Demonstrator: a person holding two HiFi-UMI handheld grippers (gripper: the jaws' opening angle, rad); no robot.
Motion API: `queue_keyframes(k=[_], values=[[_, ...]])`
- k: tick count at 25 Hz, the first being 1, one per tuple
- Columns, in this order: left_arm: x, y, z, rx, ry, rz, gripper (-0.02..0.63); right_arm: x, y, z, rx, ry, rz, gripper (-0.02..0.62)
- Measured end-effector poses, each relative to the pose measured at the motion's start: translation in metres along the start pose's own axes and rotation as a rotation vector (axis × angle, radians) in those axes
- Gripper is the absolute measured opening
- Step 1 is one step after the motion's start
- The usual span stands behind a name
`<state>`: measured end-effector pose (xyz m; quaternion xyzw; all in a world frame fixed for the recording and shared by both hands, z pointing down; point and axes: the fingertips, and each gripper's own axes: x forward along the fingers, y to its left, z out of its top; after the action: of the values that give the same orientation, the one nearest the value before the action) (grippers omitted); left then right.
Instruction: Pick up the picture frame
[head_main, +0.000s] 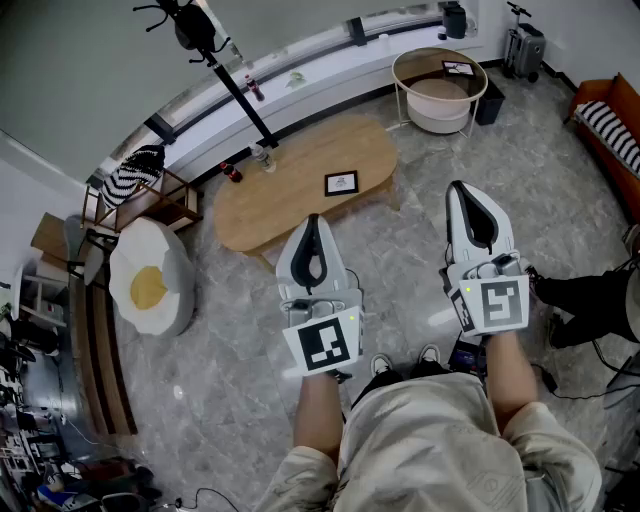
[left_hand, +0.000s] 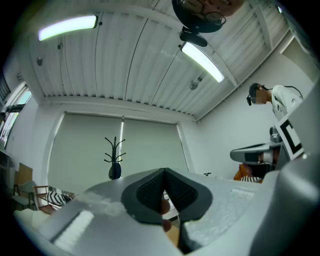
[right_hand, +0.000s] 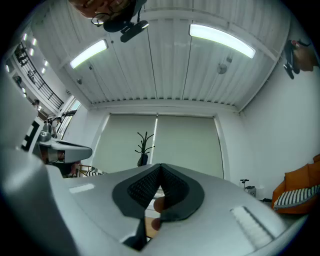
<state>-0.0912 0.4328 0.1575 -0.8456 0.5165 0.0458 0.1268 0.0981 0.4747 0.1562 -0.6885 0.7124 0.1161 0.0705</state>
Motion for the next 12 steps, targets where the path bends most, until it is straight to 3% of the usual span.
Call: queue_keyframes(k=[12], values=[[0.015,-0.037,-0.003,0.008,0.003,-0.007,0.005,-0.006,-0.038,-0.009,0.038,-0.005,-0.017,0.002]])
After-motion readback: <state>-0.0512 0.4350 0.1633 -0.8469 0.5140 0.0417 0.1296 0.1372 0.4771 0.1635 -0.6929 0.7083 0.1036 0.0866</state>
